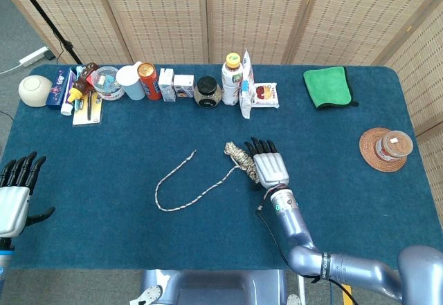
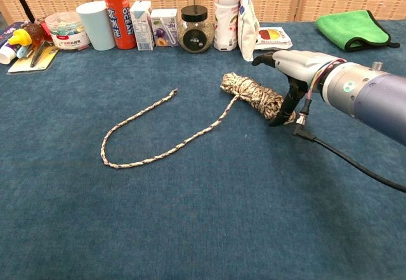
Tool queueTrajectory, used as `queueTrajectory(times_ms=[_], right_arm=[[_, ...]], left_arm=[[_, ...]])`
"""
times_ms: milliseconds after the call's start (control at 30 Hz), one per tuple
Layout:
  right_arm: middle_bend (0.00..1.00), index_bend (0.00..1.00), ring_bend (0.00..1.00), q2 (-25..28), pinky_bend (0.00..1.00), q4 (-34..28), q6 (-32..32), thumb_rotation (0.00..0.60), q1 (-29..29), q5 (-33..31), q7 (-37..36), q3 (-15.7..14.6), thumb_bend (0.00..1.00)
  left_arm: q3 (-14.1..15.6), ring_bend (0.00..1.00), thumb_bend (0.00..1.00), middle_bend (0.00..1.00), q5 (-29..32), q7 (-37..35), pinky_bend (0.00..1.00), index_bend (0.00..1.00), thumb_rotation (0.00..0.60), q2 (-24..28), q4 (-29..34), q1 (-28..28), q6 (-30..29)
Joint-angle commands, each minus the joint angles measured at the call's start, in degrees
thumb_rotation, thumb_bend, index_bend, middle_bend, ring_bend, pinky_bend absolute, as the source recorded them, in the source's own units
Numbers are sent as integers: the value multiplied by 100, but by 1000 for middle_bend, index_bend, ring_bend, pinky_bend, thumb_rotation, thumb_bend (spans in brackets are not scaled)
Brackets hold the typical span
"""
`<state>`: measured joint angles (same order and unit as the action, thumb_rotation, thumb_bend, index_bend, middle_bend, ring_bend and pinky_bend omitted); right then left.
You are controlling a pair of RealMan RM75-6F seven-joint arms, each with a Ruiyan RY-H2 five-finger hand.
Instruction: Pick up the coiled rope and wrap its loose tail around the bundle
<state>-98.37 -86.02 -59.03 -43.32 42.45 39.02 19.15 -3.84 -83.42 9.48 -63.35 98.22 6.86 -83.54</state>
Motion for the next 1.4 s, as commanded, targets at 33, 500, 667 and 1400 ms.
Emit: queueTrajectory(times_ms=[33, 500, 667, 1400], right_arm=[[0, 0, 0, -66, 0, 194, 58, 600, -108, -147, -69, 71, 0], [0, 0, 0, -266, 0, 723, 186, 600, -480, -564, -185, 227, 0], [0, 0, 0, -384, 0, 1110, 137, 600, -652, -653, -30, 197, 0], [143, 162, 73, -72, 103, 1324, 408, 600, -901, -630, 318, -122, 0]], left_arm=[[-9, 0, 5, 0, 30, -6, 0, 0, 600, 0, -12, 16, 32], [-20, 0, 5, 0, 145, 65, 0, 0, 600, -30, -17, 69, 136], [-27, 0, 5, 0, 185, 74, 0, 0, 600, -32, -22, 76, 149], [-4, 0, 5, 0, 184, 33, 0, 0, 600, -7, -2, 68, 123]])
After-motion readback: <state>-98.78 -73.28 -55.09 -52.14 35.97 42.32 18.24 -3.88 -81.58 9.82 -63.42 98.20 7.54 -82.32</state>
